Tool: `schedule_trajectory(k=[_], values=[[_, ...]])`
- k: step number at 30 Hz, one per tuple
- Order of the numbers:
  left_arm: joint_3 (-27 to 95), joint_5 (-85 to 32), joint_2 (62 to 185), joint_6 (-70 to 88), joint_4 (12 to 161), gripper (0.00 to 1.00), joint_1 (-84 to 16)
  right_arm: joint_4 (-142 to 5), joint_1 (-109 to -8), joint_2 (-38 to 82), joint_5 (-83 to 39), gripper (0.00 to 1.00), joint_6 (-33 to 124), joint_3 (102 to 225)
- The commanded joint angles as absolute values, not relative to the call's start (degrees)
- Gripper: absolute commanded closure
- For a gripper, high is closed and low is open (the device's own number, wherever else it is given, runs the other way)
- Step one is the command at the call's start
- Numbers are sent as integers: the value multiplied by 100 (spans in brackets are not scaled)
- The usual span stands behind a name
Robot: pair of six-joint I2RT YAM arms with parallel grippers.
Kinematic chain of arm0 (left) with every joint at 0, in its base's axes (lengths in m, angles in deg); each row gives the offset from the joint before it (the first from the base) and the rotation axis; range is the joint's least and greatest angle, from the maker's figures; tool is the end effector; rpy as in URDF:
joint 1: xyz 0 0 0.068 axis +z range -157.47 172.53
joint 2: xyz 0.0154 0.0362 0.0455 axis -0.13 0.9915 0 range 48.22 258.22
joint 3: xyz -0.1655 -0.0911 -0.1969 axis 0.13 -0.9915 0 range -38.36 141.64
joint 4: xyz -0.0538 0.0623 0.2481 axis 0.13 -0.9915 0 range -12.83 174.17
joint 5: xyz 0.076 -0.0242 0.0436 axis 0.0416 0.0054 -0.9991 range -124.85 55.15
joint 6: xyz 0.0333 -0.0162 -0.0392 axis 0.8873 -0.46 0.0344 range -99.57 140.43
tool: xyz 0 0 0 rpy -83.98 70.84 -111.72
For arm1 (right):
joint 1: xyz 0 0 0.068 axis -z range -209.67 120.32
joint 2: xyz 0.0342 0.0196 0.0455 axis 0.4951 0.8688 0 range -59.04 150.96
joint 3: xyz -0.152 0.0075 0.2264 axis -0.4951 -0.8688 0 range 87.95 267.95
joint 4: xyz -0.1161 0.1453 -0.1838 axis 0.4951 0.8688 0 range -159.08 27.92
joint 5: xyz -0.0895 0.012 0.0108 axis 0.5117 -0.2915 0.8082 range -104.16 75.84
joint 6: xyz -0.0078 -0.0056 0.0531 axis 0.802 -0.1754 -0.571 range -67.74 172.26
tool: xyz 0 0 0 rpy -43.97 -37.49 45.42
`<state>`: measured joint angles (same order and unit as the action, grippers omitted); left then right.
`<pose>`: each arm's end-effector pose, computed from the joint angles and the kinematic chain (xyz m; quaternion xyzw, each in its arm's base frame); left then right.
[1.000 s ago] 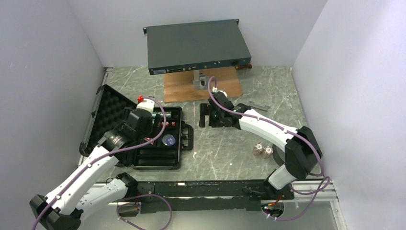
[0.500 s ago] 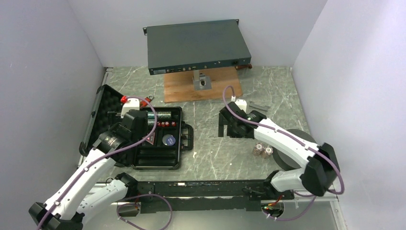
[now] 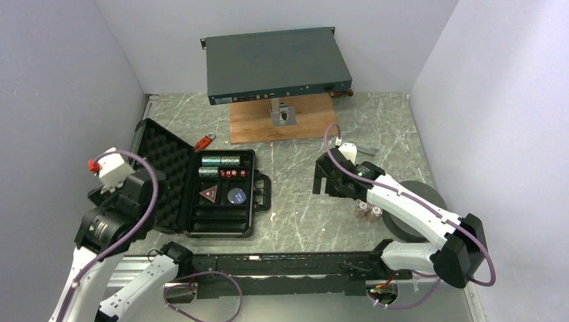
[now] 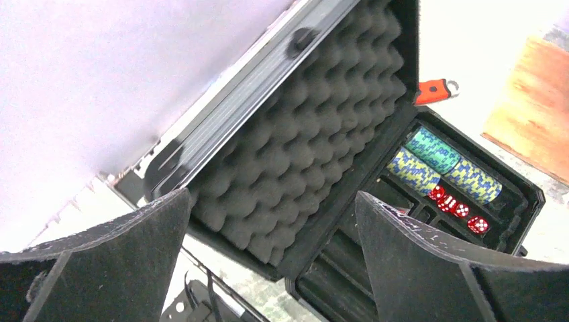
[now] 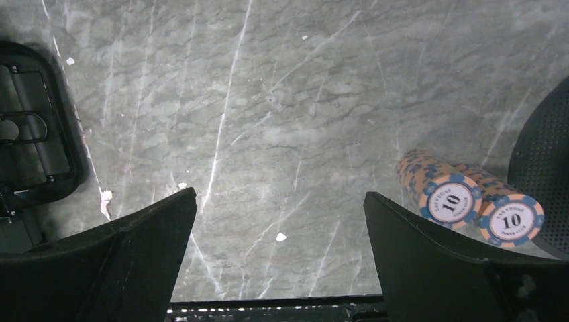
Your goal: Pack up texas hold em set
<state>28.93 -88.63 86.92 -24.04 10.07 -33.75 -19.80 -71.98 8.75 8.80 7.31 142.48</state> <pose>0.0727 -0.0039 0.3807 -0.2996 0.7881 0.1459 0.5176 0.1733 0.1390 0.2654 0.0692 0.9507 0.0204 0.3017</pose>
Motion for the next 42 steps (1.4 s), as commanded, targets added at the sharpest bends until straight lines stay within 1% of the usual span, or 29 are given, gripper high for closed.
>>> schedule_trajectory(k=[1, 2, 3, 4, 8, 12, 15, 17, 22, 28, 31, 33, 35, 39, 42], values=[[2759, -9007, 8225, -4076, -591, 3, -3348, -2441, -7195, 1104, 672, 0, 1056, 14420], [2669, -8997, 7979, -4178, -591, 3, -3348, -2513, -7195, 1114, 608, 0, 1143, 14424], [2601, -8979, 7801, -4308, -591, 1, -3347, -2588, -7195, 1106, 542, 0, 1200, 14409], [2563, -8957, 7628, -4418, -591, 0, -3347, -2662, -7195, 1096, 479, 0, 1261, 14392], [2359, -8963, 7304, -4627, -600, 0, -3348, -2788, -7195, 1060, 256, 0, 1403, 14324], [2175, -9150, 7437, -4681, -600, 0, -3348, -2902, -7194, 918, 181, 0, 1467, 14190], [2086, -9340, 7621, -4799, -594, 6, -3348, -2916, -7195, 794, 166, 0, 1510, 14159], [2041, -9408, 7847, -4883, -591, 9, -3343, -2933, -7193, 724, 174, 0, 1544, 14128], [1847, -9423, 8240, -4967, -359, 13, -3340, -2927, -7182, 598, 226, 0, 1658, 14096], [1569, -9518, 8287, -4852, -141, 14, -3154, -2931, -7160, 425, 289, 0, 1727, 13952], [1399, -9500, 8161, -4350, 370, 15, -2989, -3005, -7151, 345, 261, 0, 1711, 13790], [1211, -9359, 8081, -3673, 1098, 16, -2830, -3044, -7142, 336, 225, 0, 1702, 13718], [1037, -9055, 8075, -2940, 1895, 16, -2597, -3067, -7142, 346, 195, 0, 1696, 13684], [867, -8676, 8286, -2216, 2760, 19, -2098, -3072, -7142, 326, 235, 0, 1684, 13682], [684, -8015, 8348, -1510, 3690, 20, -1717, -3138, -7142, 272, 263, 0, 1675, 13614]])
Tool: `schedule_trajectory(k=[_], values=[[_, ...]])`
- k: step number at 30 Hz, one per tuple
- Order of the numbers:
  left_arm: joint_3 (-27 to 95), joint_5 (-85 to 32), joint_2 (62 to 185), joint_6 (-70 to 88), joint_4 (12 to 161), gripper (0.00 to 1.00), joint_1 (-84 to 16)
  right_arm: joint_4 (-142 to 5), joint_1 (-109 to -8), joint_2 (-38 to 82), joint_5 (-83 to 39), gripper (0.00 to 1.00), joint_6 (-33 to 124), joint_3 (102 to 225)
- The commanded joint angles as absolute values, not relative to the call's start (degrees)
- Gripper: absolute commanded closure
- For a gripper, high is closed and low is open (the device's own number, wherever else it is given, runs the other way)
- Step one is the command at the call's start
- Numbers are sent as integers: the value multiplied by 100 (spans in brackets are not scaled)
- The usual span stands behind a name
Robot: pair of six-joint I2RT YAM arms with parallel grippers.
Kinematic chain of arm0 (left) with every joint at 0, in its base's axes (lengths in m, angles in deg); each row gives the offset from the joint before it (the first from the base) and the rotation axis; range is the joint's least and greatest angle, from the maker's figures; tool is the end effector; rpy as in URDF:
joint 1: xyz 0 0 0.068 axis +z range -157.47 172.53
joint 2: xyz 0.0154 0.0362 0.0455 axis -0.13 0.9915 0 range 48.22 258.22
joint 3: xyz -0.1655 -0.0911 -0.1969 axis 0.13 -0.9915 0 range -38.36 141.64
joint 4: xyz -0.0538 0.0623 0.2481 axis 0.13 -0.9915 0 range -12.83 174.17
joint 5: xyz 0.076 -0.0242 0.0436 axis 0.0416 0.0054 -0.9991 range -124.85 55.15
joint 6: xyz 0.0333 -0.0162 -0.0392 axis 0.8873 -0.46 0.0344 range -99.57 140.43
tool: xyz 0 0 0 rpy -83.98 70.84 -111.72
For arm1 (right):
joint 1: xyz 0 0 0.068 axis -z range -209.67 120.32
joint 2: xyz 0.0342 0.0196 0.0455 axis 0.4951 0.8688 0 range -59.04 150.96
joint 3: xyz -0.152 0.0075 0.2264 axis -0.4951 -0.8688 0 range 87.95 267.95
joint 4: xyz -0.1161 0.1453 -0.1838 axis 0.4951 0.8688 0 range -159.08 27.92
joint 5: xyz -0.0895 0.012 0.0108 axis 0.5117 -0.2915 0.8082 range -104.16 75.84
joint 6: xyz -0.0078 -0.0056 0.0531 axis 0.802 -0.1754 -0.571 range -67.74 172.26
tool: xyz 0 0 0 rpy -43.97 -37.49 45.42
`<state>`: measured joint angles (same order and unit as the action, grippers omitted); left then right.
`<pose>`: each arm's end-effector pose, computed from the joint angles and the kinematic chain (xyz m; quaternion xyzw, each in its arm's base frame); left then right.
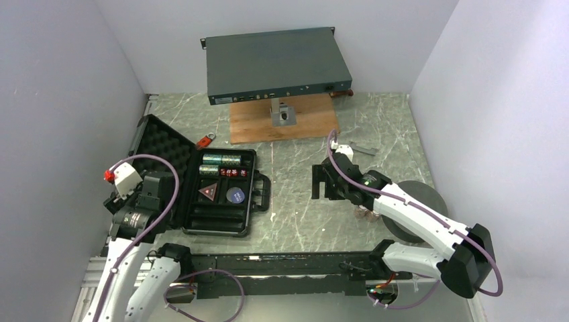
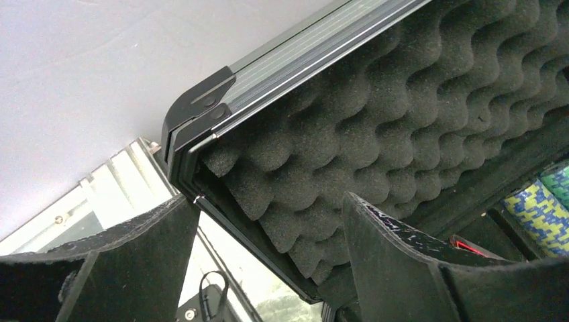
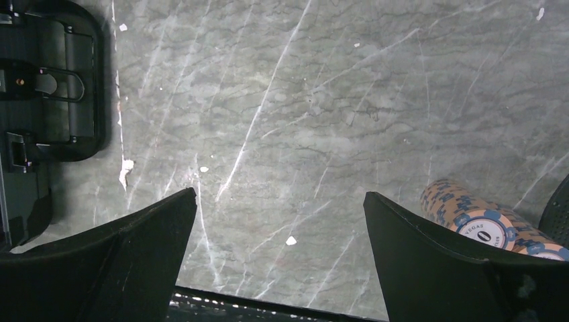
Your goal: Pack up texas hold em set
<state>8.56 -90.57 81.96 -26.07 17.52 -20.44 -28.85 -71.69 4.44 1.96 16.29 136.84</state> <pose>0.0858 0.0104 0.2989 -0.3824 0.7616 0.2479 0.4607 0.1676 0.1378 0.2576 -0.0074 0.9448 0.0843 0.3166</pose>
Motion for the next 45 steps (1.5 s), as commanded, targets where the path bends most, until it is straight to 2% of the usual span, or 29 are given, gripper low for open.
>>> schedule_trajectory(k=[1, 10, 23, 32, 36, 40, 45], values=[[626, -7774, 8387, -1352, 3975, 20, -1615, -3167, -7136, 267, 269, 0, 1675, 13593], [606, -6988, 9181, -1001, 5388, 26, -1415, -3344, -7079, 446, 263, 0, 1752, 13494], [1518, -7752, 10767, -415, 6669, 26, -1303, -3473, -6814, 517, 202, 0, 1867, 13440], [2042, -7355, 11439, -271, 6995, 25, -899, -3505, -6748, 588, 185, 0, 1853, 13401], [2393, -7277, 11608, -303, 6530, 18, -879, -3406, -6727, 800, 202, 0, 1801, 13508], [2372, -7248, 11344, -271, 6239, 1, -879, -3278, -6700, 851, 395, 0, 1645, 13550], [2651, -7246, 11137, -159, 5548, 0, -867, -3147, -6633, 915, 502, 0, 1532, 13550]])
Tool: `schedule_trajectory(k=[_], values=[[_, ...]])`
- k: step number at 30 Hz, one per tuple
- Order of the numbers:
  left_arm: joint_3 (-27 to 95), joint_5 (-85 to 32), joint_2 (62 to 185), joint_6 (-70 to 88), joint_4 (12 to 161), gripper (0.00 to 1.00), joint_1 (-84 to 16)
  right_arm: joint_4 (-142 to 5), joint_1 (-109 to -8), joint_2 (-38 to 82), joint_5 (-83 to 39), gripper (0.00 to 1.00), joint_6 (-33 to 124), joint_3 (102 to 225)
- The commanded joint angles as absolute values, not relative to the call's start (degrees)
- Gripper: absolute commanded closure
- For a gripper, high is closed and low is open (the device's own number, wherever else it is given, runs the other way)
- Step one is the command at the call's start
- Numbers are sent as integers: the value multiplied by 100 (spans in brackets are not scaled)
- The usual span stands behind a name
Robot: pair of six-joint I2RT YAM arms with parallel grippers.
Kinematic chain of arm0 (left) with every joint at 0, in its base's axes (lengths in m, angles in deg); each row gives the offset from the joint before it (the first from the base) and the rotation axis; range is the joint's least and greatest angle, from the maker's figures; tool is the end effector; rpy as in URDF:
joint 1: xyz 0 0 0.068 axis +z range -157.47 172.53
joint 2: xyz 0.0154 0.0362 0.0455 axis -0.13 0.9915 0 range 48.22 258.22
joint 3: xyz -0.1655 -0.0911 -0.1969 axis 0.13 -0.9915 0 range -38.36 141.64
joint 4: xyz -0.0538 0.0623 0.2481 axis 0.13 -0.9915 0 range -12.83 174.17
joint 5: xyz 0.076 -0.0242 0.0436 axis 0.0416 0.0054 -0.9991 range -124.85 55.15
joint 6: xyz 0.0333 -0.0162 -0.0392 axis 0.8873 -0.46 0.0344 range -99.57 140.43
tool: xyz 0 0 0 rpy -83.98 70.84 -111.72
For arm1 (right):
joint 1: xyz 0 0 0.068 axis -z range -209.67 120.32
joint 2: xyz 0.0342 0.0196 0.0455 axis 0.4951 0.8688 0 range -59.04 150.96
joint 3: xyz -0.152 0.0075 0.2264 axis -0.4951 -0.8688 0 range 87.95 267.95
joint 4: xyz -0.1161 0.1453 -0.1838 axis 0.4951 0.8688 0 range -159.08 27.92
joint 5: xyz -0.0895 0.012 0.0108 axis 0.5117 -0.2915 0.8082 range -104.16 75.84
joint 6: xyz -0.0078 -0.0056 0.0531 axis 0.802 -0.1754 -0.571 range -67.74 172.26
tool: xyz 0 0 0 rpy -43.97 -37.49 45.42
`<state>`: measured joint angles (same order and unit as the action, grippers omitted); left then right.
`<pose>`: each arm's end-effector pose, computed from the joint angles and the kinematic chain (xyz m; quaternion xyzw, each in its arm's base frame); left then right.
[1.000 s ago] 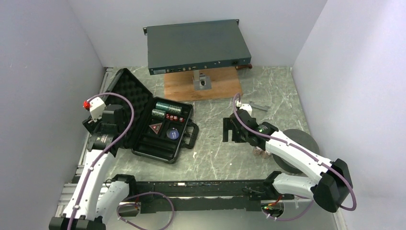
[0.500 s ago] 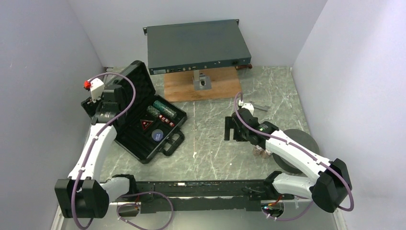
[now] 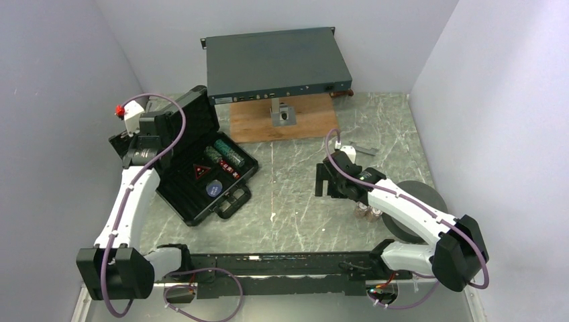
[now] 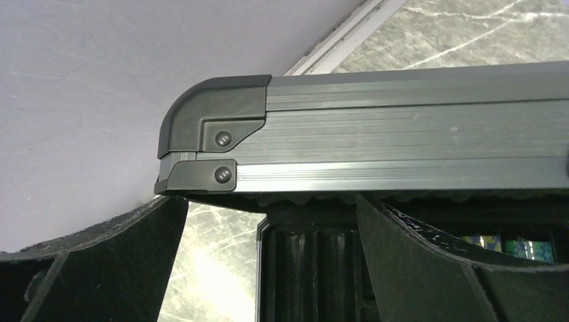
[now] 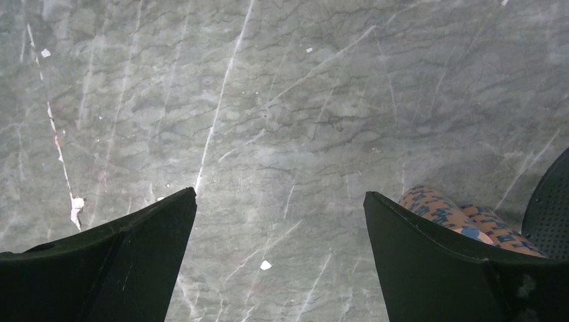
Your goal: Pack up texas hold em set
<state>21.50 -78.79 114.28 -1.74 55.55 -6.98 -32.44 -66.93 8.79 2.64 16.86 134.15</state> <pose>0.2445 0.0268 0.3311 -0.3314 0.7719 0.2448 0.4841 0.1870 0.1294 0.2315 0.0246 0.9521 0.0469 0.3011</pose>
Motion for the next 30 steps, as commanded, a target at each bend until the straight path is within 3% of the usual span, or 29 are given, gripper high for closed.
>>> schedule_trajectory(k=[1, 14, 30], values=[[2684, -7288, 11099, -151, 5427, 0, -865, -3122, -6625, 928, 519, 0, 1526, 13558], [2699, -6610, 10707, 424, 5085, 0, -470, -2565, -6544, 866, 966, 0, 1368, 13760], [1070, -4703, 9048, 1194, 5579, 0, -469, -2011, -5500, 372, 1350, 0, 324, 13345]])
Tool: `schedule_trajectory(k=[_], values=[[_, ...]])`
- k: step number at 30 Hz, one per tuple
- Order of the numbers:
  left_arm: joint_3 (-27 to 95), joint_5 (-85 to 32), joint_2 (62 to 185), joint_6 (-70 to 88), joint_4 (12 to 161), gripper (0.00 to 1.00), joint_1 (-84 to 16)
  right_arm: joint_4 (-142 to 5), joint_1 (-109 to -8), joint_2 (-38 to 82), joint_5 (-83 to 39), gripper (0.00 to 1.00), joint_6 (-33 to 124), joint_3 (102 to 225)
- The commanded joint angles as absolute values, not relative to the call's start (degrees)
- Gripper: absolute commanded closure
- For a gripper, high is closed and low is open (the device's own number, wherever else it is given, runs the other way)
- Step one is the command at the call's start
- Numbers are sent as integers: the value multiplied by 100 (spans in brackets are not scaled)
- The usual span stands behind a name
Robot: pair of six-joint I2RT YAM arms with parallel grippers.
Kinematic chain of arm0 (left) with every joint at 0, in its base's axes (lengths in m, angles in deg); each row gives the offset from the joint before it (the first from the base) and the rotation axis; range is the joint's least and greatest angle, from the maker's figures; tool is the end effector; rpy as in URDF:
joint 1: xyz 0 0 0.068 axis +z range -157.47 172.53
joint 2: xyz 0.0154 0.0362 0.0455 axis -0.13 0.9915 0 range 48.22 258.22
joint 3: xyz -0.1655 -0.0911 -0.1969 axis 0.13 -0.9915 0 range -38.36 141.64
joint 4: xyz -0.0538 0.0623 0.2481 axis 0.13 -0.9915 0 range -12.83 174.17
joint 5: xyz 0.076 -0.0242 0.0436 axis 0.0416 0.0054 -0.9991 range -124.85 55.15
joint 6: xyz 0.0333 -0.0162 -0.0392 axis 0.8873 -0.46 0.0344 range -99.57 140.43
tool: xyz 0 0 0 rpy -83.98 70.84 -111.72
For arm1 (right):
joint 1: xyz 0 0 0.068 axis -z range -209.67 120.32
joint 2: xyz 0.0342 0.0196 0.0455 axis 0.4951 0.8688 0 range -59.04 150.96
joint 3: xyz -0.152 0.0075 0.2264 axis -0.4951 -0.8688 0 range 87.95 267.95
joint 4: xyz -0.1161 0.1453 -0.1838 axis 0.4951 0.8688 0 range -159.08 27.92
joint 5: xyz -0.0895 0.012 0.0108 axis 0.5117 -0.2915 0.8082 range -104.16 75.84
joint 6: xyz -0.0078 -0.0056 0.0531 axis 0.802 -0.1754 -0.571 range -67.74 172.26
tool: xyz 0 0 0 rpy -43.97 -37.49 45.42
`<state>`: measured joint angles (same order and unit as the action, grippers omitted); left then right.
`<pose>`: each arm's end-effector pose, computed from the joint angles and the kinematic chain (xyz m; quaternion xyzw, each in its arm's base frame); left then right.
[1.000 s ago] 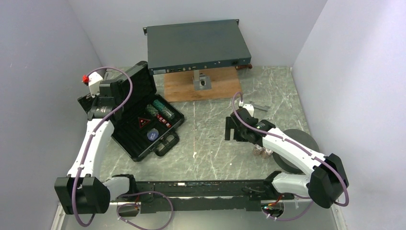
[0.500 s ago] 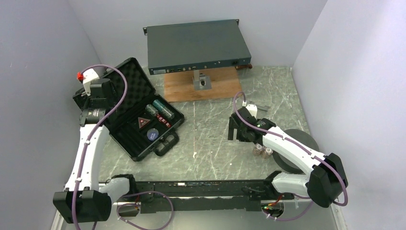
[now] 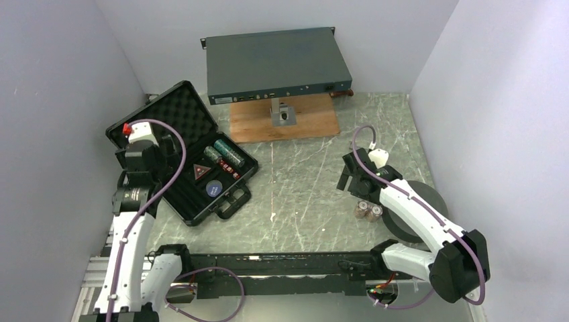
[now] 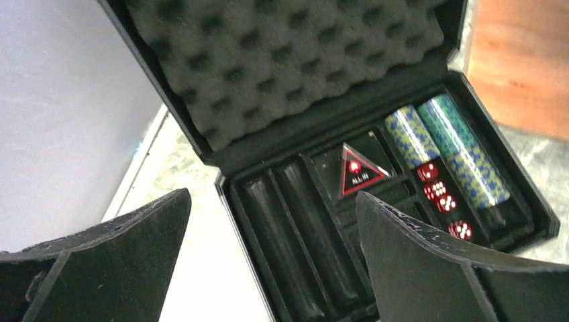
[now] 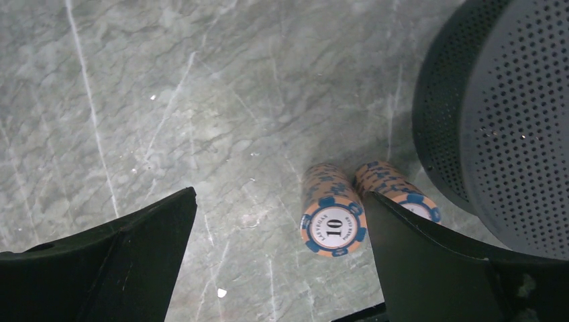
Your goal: Pack up texas hold em set
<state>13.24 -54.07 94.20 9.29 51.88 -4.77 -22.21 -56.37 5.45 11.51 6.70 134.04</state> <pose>0.1699 0.0197 0.3388 -0.1881 0.8226 0.1036 0.5266 0.1875 0.0771 0.2350 0.2030 0.9317 -0.0523 0.2965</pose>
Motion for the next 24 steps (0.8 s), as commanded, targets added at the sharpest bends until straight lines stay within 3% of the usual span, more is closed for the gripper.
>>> schedule_trajectory(k=[1, 15, 24], values=[[1042, -4639, 8981, 1191, 5564, 0, -473, -1965, -5477, 393, 1352, 0, 295, 13361], [981, -4478, 8728, 1235, 5555, 0, -624, -1965, -5420, 439, 202, 5, 119, 13065], [975, -4480, 8714, 1243, 5544, 0, -655, -1609, -5420, 411, 598, 5, 157, 13182]])
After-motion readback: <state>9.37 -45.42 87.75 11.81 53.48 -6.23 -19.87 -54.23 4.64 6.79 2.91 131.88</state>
